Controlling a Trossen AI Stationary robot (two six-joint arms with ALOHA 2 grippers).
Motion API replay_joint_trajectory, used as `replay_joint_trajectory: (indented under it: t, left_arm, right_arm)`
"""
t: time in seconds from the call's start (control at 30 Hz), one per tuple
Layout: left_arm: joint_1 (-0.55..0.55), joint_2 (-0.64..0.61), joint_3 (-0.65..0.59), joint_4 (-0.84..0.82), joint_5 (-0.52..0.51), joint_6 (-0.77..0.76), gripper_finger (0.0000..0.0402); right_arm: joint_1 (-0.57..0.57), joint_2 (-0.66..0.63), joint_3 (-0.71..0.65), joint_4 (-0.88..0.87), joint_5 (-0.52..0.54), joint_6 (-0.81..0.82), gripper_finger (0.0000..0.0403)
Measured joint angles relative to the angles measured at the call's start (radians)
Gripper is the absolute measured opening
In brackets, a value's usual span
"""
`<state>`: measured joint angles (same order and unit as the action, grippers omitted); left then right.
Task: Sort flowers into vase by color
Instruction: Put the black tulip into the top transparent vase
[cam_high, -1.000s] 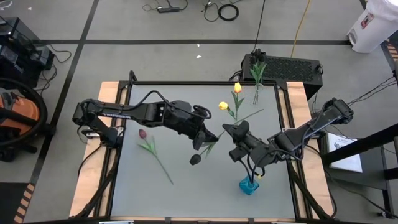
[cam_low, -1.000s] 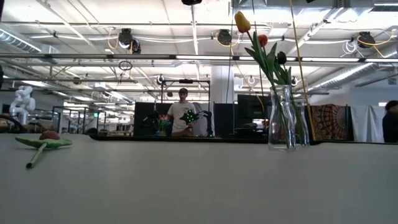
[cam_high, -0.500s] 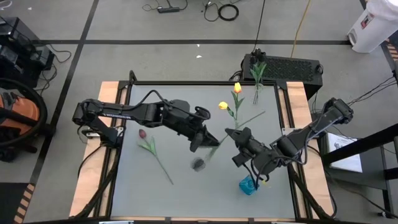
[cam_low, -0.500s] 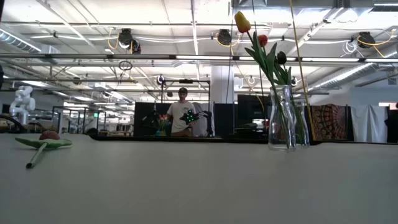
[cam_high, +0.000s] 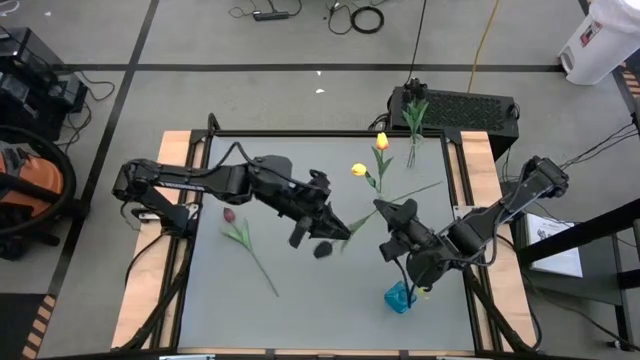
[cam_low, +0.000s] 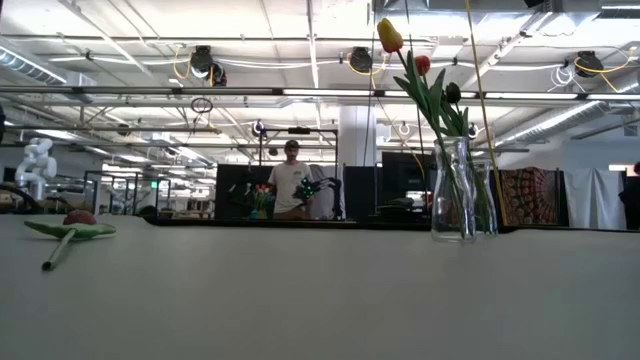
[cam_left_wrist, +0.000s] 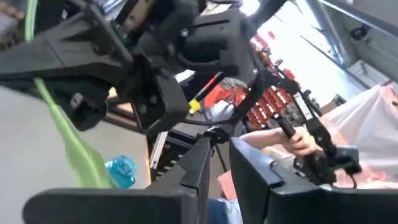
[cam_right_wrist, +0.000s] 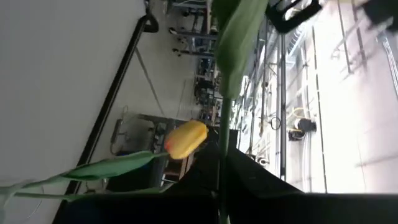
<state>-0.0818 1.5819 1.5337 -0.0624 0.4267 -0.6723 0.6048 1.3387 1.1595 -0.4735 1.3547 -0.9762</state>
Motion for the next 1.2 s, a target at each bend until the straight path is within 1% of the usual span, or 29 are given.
replay_joint_trajectory:
  t: [0.13, 0.27, 0.43, 0.67, 0.8, 0.87, 1.0, 1.1, 1.2]
  left_arm:
    - [0.000, -0.037, 0.001, 0.004, -0.013, 0.080, 0.0066]
    - [0.001, -0.082, 0.001, -0.011, -0.056, 0.156, 0.0067]
    - [0.001, -0.137, 0.001, -0.038, -0.103, 0.251, 0.0067]
    - [0.000, -0.200, 0.001, -0.170, -0.191, 0.375, 0.0067]
    - [0.000, -0.213, 0.001, -0.229, -0.232, 0.429, 0.0067]
    - [-0.003, -0.213, 0.001, -0.269, -0.270, 0.457, 0.0067]
    - [-0.017, -0.213, 0.001, -0.351, -0.387, 0.526, 0.0067]
    - [-0.030, -0.213, 0.001, -0.385, -0.486, 0.567, 0.0067]
    - [-0.046, -0.220, 0.000, -0.394, -0.538, 0.612, 0.0067]
  right_arm:
    - [0.029, -0.027, 0.000, 0.000, 0.054, 0.025, 0.0000]
    - [0.058, -0.080, 0.000, 0.000, 0.093, 0.058, 0.0000]
    - [0.096, -0.178, 0.000, 0.001, 0.094, 0.141, 0.0000]
    - [0.138, -0.340, 0.000, 0.002, 0.087, 0.242, 0.0000]
    - [0.144, -0.432, 0.000, 0.002, 0.069, 0.303, 0.0000]
    - [0.144, -0.477, 0.000, 0.001, 0.035, 0.342, 0.0000]
    - [0.144, -0.562, 0.000, 0.001, -0.034, 0.415, 0.0000]
    - [0.143, -0.626, 0.000, -0.002, -0.060, 0.441, 0.0000]
    - [0.143, -0.687, 0.000, -0.011, -0.100, 0.451, 0.0000]
